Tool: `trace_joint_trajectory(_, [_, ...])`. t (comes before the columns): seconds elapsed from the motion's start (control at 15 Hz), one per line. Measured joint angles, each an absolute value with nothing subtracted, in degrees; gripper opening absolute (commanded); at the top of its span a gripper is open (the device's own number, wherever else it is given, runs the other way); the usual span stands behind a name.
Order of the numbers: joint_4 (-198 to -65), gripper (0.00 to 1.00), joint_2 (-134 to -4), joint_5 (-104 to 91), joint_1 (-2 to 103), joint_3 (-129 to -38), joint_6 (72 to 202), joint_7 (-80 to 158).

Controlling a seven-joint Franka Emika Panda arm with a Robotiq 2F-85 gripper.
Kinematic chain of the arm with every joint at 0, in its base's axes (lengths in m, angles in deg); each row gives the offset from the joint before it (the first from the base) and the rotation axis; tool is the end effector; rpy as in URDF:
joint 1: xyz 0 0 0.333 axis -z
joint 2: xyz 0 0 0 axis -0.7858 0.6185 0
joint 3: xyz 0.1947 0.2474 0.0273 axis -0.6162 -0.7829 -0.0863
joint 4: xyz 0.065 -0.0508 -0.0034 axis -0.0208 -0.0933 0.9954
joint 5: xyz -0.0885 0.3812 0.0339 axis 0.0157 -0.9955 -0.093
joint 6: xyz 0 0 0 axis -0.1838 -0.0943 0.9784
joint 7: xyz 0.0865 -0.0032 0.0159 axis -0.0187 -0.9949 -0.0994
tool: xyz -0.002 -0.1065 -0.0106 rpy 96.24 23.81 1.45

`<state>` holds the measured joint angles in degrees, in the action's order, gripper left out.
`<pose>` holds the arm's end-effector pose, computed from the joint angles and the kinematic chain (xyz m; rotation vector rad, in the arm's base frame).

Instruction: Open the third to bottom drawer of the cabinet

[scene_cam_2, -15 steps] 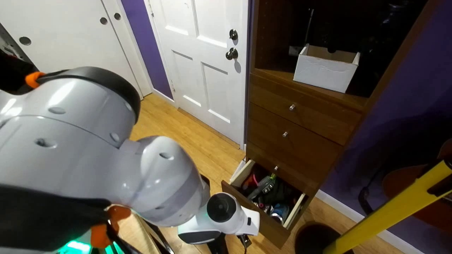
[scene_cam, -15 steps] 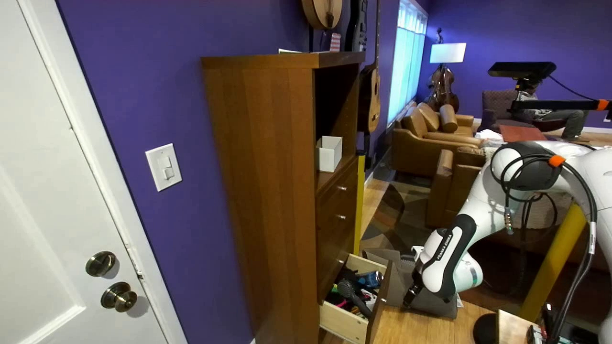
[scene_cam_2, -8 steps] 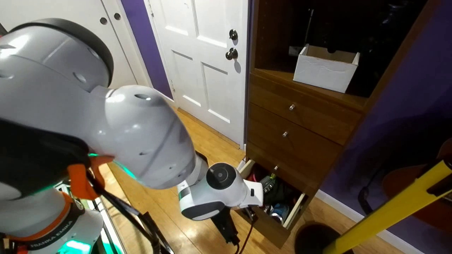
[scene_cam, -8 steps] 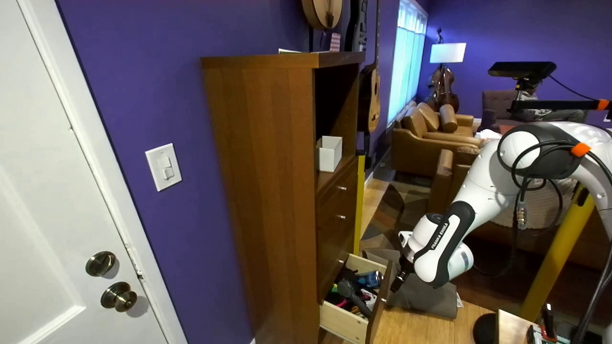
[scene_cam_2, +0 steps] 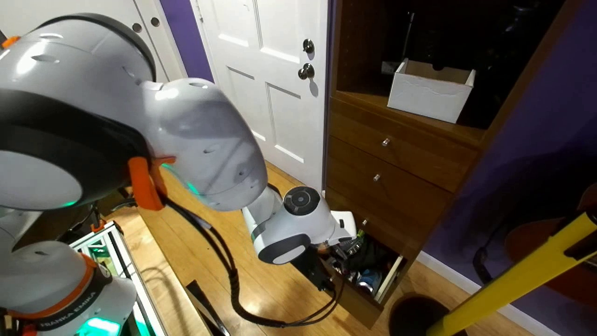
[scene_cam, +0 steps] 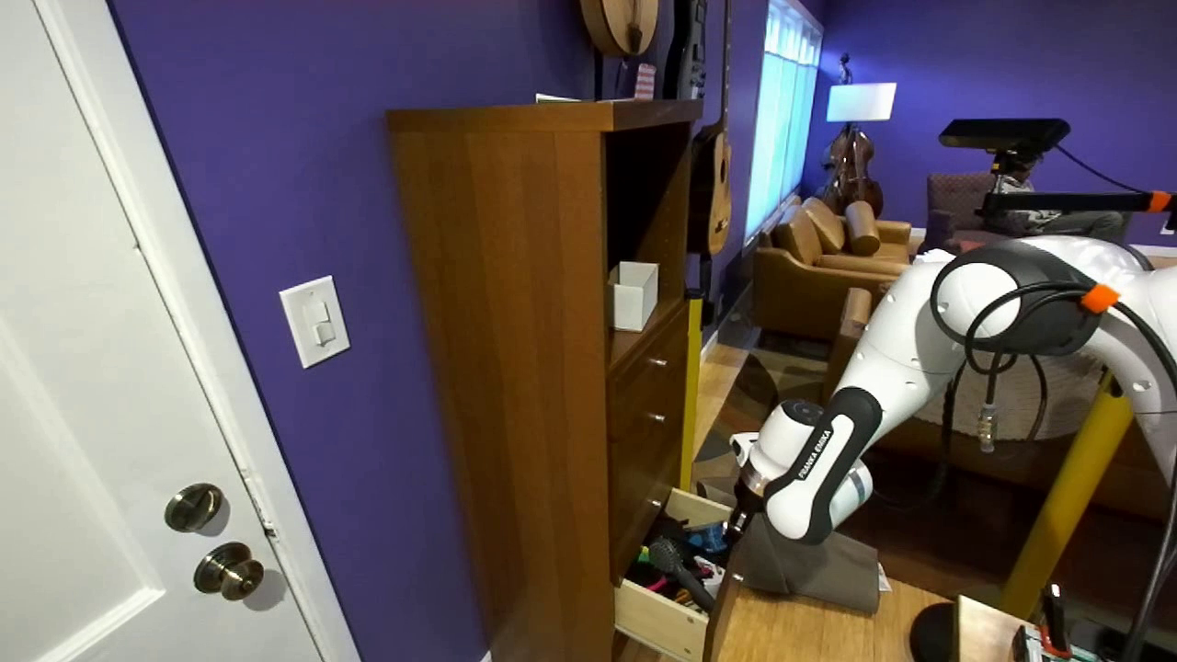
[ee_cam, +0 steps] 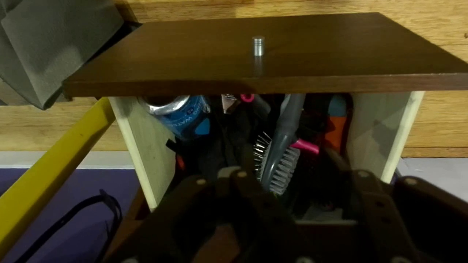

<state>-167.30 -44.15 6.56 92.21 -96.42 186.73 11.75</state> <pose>0.4721 -0.2531 0.0826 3.0446 0.1123 0.4484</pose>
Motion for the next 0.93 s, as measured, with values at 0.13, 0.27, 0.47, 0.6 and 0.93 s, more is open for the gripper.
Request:
trace_joint_trajectory(0.13, [-165.27,0.04,-43.22,6.56,90.97,-95.87,185.75,11.58])
trace_joint_trajectory(0.27, [-163.17,0.0,-41.91,6.56,90.12,-95.34,184.07,11.42])
trace_joint_trajectory(0.47, [-159.69,0.0,-39.31,6.55,89.18,-94.49,181.2,11.16])
trace_joint_trajectory(0.6, [-157.13,0.0,-37.19,6.54,88.86,-94.08,179.66,10.52])
trace_joint_trajectory(0.93, [-152.15,0.0,-32.05,6.54,88.73,-93.79,177.95,7.99])
